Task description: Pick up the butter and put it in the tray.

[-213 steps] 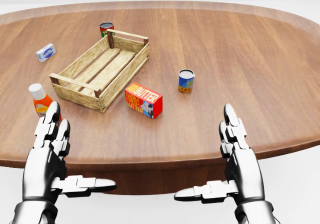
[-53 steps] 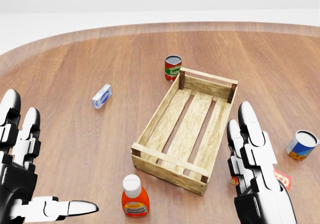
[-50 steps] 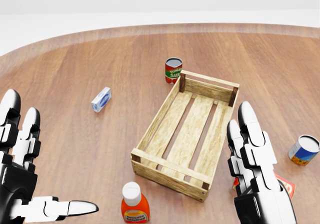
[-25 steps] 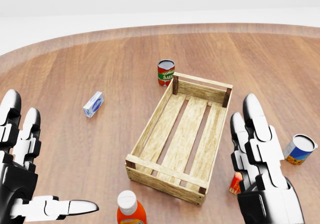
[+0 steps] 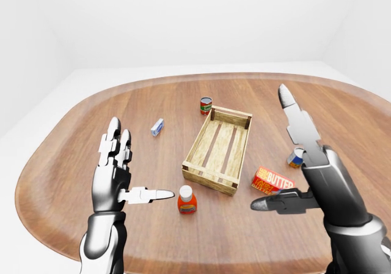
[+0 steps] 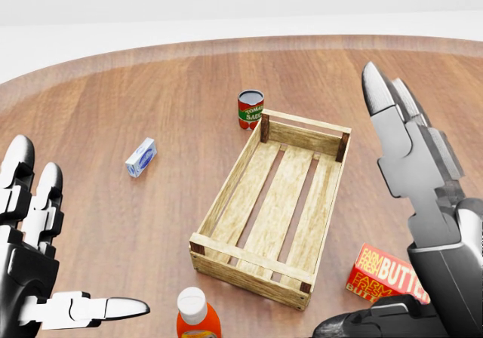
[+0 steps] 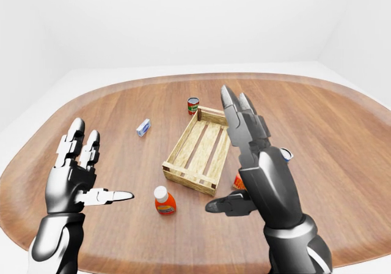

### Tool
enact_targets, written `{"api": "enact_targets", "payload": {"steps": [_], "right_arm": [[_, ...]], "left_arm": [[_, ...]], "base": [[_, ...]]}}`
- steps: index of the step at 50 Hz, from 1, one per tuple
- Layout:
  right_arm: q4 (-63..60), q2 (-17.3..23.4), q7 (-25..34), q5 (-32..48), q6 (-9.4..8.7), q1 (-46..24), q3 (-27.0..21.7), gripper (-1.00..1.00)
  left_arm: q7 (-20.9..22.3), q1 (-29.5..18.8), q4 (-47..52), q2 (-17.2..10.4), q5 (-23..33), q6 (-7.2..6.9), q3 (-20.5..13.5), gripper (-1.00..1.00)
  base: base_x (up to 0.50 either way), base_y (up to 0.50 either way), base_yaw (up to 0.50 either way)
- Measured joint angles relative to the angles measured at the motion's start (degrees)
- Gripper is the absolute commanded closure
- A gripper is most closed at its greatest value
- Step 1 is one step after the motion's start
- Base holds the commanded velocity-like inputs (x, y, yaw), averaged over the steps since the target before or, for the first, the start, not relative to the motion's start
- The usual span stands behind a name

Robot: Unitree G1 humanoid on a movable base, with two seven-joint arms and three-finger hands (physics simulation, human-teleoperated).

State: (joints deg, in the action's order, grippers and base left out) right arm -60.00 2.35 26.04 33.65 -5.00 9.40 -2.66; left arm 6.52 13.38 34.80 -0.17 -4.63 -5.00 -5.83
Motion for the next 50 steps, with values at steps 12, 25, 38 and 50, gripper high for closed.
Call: {"api": "enact_targets", "payload": {"steps": [12, 25, 38, 50], "right_arm": [[3.1, 4.5, 5.07, 7.27, 0.0, -3.77, -8.12, -1.0], [15.76, 8.18, 5.47, 11.02, 0.0, -4.58, -13.62, -1.0], [28.51, 11.76, 4.86, 10.23, 0.0, -5.52, -16.53, -1.0], [41.12, 14.62, 1.64, 7.44, 0.0, -7.6, -16.78, -1.0]], "left_arm": [[-0.23, -0.18, -0.4, -0.03, 0.07, 0.0, 0.01, -1.0], [-0.19, -0.27, -0.27, -0.06, -0.06, 0.0, -0.09, -1.0], [-0.21, -0.36, -0.47, -0.08, -0.08, 0.0, -0.14, -1.0], [-0.2, -0.52, -0.54, -0.12, -0.23, 0.0, -0.37, -1.0]], "base": [[0.0, 0.0, 0.0], [0.0, 0.0, 0.0], [0.0, 0.0, 0.0], [0.0, 0.0, 0.0]]}}
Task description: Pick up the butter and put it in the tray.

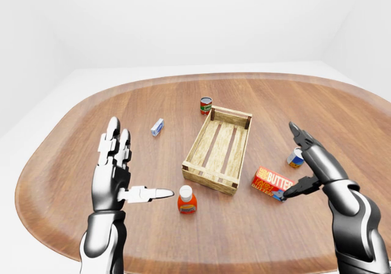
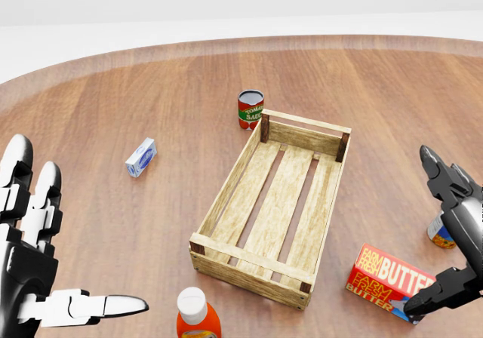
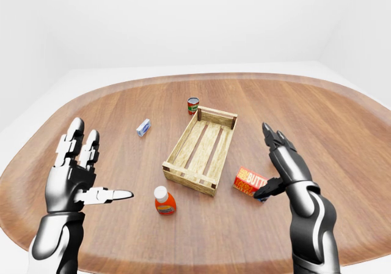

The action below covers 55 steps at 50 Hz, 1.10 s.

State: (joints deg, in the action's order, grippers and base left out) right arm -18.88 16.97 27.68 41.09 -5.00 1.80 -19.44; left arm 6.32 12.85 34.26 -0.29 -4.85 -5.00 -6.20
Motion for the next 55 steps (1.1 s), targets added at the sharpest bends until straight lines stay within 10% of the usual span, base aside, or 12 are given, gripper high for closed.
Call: {"api": "enact_targets", "payload": {"steps": [55], "right_arm": [[55.89, 7.71, -17.81, -11.37, 0.0, -17.08, 11.87, -1.0]], "left_arm": [[-0.25, -0.48, -0.4, -0.06, -0.05, 0.0, -0.23, -1.0]], "base": [[0.0, 0.0, 0.0]]}}
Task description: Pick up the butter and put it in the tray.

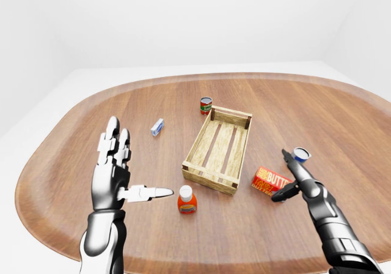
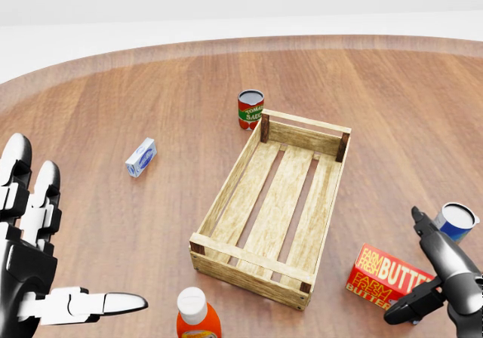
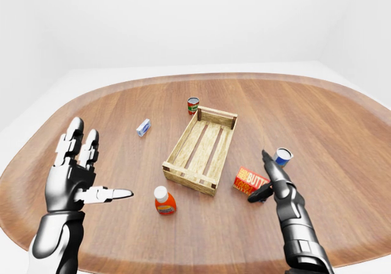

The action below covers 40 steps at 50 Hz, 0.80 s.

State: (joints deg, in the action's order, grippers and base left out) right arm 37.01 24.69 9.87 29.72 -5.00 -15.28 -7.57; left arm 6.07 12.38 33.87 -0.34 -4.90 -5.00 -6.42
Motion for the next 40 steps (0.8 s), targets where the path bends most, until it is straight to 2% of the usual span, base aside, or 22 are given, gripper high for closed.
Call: {"api": "enact_targets", "payload": {"steps": [40], "right_arm": [[18.51, -0.61, -4.43, 0.01, 0.0, -8.26, 4.57, -1.0]], "left_arm": [[0.0, -0.23, -0.27, -0.06, -0.14, 0.0, -0.18, -1.0]], "base": [[0.0, 0.0, 0.0]]}}
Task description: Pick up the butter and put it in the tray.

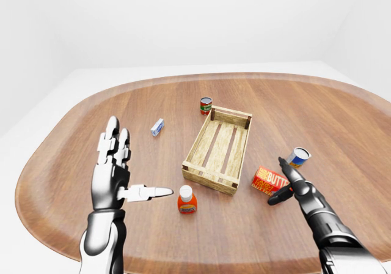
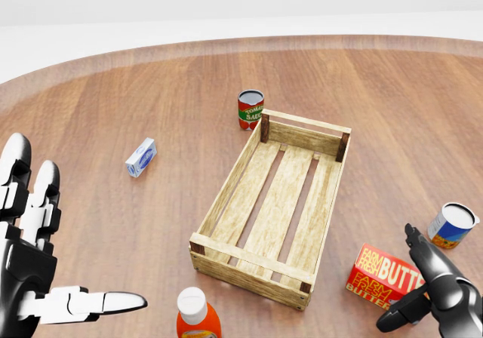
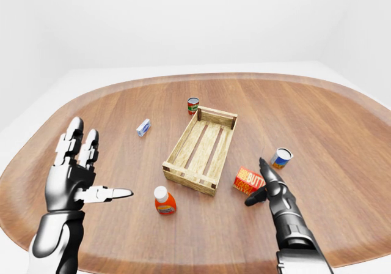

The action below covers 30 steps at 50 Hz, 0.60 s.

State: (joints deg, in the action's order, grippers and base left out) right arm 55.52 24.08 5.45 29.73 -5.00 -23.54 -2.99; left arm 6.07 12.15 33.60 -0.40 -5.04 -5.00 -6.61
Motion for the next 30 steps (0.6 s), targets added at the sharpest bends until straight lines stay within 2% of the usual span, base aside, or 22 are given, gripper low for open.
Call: {"api": "enact_targets", "payload": {"steps": [30], "right_arm": [[4.51, -0.35, -1.55, 2.31, 0.0, -2.63, 0.88, -1.0]], "left_arm": [[0.03, 0.07, 0.25, 0.02, -0.01, 0.0, 0.08, -1.0]], "base": [[0.0, 0.0, 0.0]]}}
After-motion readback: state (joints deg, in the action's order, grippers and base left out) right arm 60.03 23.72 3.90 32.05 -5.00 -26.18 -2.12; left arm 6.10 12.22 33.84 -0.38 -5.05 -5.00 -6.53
